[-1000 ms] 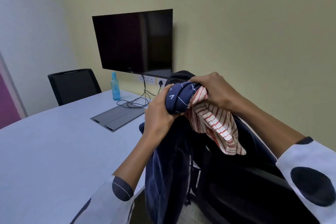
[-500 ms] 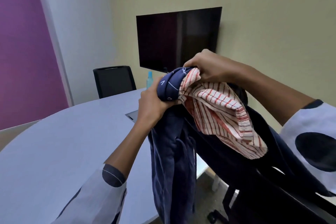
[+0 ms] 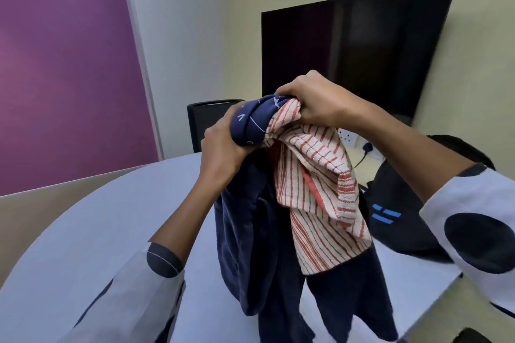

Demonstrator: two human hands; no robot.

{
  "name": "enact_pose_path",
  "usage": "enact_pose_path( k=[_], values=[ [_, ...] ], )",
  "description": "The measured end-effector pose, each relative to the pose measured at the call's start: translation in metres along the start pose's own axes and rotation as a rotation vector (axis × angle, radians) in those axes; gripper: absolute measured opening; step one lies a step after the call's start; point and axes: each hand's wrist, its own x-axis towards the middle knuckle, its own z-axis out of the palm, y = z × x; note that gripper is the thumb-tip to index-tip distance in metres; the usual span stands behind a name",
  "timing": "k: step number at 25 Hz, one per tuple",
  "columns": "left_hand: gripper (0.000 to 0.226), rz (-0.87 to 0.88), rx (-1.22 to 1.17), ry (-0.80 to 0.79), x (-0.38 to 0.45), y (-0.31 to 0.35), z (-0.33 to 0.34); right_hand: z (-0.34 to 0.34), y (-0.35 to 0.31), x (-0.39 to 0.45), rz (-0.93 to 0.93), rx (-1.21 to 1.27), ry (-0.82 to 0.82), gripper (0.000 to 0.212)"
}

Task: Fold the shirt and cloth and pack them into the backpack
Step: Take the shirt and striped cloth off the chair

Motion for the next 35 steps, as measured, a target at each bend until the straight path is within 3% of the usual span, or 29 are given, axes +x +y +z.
enact_pose_path(
  k=[6, 12, 19, 22, 24, 28, 31, 33, 35],
  values=[
    [0.069, 0.011, 0.194, 0.158, 0.067, -0.067, -0.010, 0.067, 0.025, 0.093, -0.072, 0.163, 0.165, 0.029],
    [0.069, -0.052, 0.284, 0.255, 0.103, -0.173, -0.025, 0.157, 0.028, 0.191, -0.152, 0.218, 0.150, 0.045],
    [0.065, -0.313, 0.264, 0.019, 0.097, -0.338, -0.022, 0.328, 0.041, 0.273, -0.038, 0.308, -0.180, 0.041],
    [0.076, -0.463, 0.217, -0.105, 0.083, -0.405, -0.021, 0.397, 0.038, 0.294, 0.020, 0.413, -0.263, 0.047],
    [0.081, -0.588, 0.183, -0.196, 0.064, -0.446, -0.022, 0.446, 0.036, 0.295, 0.088, 0.521, -0.343, 0.053],
    [0.070, -0.775, 0.208, -0.296, 0.015, -0.508, -0.022, 0.532, 0.031, 0.271, 0.130, 0.590, -0.500, 0.059],
    [0.083, -0.743, 0.318, -0.257, -0.001, -0.520, -0.019, 0.549, 0.027, 0.259, 0.086, 0.596, -0.496, 0.082],
    [0.094, -0.597, 0.423, -0.237, -0.012, -0.508, -0.017, 0.536, 0.028, 0.246, 0.050, 0.398, -0.462, 0.110],
    [0.104, -0.384, 0.523, -0.379, -0.034, -0.488, -0.013, 0.520, 0.034, 0.221, 0.047, 0.148, -0.462, 0.133]
  ],
)
